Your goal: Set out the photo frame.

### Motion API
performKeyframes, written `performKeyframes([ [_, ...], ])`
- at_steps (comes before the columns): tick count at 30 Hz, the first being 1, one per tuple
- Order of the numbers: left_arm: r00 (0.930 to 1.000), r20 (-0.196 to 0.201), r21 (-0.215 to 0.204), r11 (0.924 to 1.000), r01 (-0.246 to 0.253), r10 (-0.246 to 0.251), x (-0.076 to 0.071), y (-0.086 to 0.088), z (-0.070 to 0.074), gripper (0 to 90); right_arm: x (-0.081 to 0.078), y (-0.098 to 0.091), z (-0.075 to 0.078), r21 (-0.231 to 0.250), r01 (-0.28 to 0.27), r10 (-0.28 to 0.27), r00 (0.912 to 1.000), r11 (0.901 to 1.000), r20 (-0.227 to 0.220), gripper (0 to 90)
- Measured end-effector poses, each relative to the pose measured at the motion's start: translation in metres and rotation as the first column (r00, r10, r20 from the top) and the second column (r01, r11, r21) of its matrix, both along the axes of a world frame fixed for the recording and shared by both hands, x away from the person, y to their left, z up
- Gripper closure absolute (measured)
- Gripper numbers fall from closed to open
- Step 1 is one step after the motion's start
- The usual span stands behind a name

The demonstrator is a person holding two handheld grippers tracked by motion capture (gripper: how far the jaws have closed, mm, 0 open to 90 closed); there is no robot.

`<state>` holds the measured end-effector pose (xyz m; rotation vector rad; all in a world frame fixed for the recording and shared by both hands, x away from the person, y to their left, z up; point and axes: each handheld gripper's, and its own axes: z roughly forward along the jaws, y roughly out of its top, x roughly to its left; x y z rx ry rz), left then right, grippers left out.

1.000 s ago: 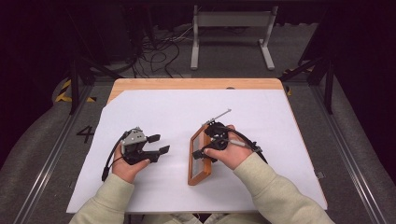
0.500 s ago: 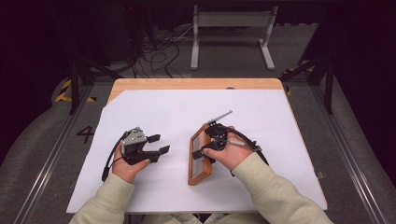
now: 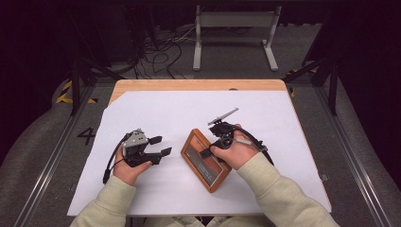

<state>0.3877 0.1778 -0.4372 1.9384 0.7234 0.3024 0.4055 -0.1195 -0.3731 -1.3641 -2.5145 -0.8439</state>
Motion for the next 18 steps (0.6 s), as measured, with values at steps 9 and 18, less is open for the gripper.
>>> performKeyframes([
  [9,1.0000,-0.003,0.000,1.0000,-0.005,0.005,0.000,0.002,0.000,37.8,0.011,-0.012,0.029,-0.070,-0.133,0.139,0.9859,0.9886,0.094,71.2],
  [18,0.9995,-0.003,-0.005,0.9995,-0.032,0.032,-0.005,0.009,-0.001,37.8,0.023,-0.015,0.057,-0.186,-0.357,0.389,0.9043,0.9154,0.177,71.3],
])
